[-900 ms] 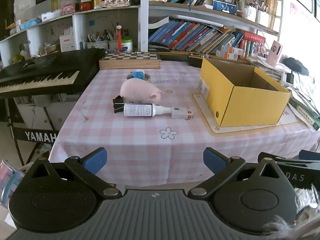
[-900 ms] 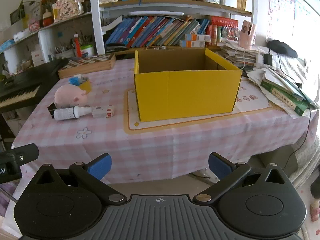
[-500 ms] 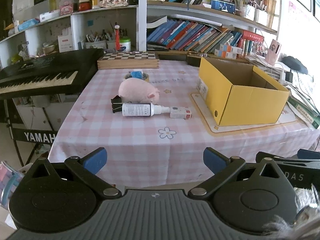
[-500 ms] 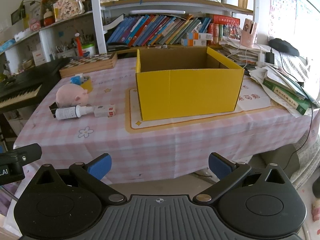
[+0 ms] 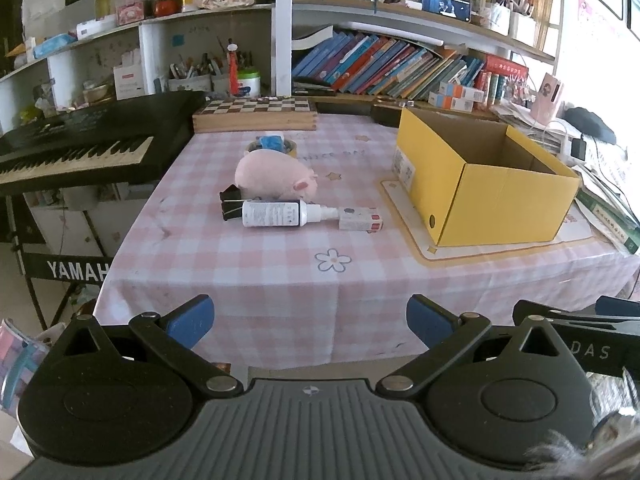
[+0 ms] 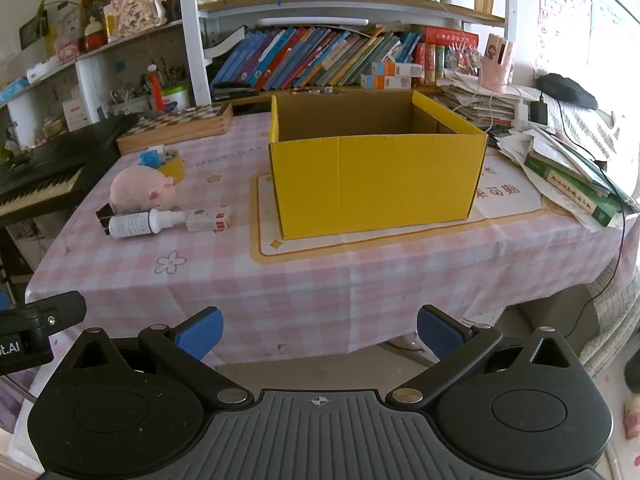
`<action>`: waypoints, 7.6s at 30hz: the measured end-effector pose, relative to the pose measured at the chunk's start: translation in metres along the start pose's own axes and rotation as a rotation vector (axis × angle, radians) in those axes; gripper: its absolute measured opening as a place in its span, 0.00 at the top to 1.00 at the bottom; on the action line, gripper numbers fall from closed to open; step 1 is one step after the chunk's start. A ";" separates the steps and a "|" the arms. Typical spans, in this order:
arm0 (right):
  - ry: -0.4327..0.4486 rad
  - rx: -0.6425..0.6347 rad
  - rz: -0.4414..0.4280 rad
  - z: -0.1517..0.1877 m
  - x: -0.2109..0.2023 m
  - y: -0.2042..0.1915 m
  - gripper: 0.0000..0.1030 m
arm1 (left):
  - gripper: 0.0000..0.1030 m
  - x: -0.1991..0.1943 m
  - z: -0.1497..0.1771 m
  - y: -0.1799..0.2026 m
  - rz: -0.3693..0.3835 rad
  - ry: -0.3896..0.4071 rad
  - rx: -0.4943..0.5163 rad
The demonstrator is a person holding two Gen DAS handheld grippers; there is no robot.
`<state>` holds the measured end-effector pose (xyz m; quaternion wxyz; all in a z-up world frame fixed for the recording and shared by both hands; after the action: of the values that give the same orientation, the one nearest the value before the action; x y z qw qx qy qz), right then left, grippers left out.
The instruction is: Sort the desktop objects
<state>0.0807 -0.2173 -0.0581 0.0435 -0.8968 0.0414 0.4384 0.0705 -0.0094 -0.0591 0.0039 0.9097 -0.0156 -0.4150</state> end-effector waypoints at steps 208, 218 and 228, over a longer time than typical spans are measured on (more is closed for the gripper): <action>0.005 -0.258 -0.315 -0.109 0.078 -0.107 0.46 | 0.70 0.074 -0.111 -0.058 0.323 -0.051 -0.143; 0.004 -0.274 -0.335 -0.087 0.035 -0.107 0.46 | 0.70 0.019 -0.076 -0.064 0.297 -0.012 -0.219; 0.001 -0.262 -0.327 -0.059 0.007 -0.107 0.46 | 0.70 -0.005 -0.043 -0.056 0.330 -0.033 -0.208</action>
<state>0.1427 -0.1177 -0.0229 -0.0032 -0.8897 -0.1620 0.4268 0.1011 0.0463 -0.0276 0.1658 0.8826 -0.1213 -0.4228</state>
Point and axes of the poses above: each gripper's, at about its wrist camera, not at the fingertips, and x roughly the way its jaws point, y to its right, z to its underside, the point moved 8 cm from there along x, roughly the way its jaws point, and after that the axes turned 11 degrees about -y, right-handed, at the moved point
